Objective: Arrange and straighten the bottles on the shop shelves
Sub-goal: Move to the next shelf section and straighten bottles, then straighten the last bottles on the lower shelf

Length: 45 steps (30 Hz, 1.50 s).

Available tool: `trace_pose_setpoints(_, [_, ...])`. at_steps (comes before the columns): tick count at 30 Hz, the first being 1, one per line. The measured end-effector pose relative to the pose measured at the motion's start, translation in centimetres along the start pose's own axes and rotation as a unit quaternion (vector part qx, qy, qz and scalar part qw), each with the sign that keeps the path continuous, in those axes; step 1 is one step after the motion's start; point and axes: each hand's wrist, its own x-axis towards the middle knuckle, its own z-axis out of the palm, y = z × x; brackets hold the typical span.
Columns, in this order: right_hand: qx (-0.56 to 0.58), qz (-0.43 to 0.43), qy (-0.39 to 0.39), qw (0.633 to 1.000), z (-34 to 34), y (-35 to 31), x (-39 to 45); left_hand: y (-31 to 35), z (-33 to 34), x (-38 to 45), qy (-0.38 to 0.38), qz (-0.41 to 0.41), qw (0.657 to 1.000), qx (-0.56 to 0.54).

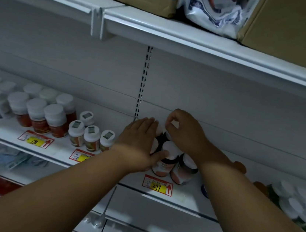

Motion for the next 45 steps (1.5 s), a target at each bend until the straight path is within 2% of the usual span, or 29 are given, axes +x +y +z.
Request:
trace_pose_setpoints(3, [0.032, -0.034, 0.029, 0.998, 0.8, -3.9, 0.3, -2.1, -2.0, -2.5, 0.069, -0.005, 0.998, -0.003])
trace_pose_setpoints(8, [0.068, -0.043, 0.012, 0.997, 5.6, -13.1, 1.6, -9.4, -6.9, -7.3, 0.068, -0.084, 0.994, 0.029])
trace_pose_setpoints(13, [0.071, -0.129, 0.021, 0.989, 14.4, -25.4, 3.8, -19.9, -12.4, -16.2, 0.097, -0.166, 0.979, 0.059])
trace_pose_setpoints(16, [0.122, -0.145, 0.011, 0.982, 20.2, -33.0, 5.4, -26.5, -16.5, -21.4, 0.095, -0.2, 0.971, 0.093])
trace_pose_setpoints(21, [0.129, -0.173, -0.034, 0.976, 27.4, -42.2, 8.1, -34.7, -22.0, -27.0, 0.108, -0.248, 0.956, 0.11])
trace_pose_setpoints(29, [0.136, -0.2, -0.091, 0.966, 35.4, -47.7, 16.3, -46.8, -23.2, -26.9, 0.114, -0.302, 0.945, 0.049])
trace_pose_setpoints(33, [0.1, -0.178, -0.122, 0.971, 39.1, -49.8, 22.7, -52.9, -24.6, -25.4, 0.108, -0.324, 0.938, 0.051])
trace_pose_setpoints(40, [0.002, -0.184, -0.111, 0.977, 47.0, -53.4, 32.0, -62.3, -26.7, -23.1, 0.093, -0.28, 0.951, 0.091])
trace_pose_setpoints(45, [-0.102, -0.116, -0.112, 0.982, 52.9, -53.6, 38.9, -69.8, -27.4, -20.8, 0.057, -0.216, 0.972, 0.067])
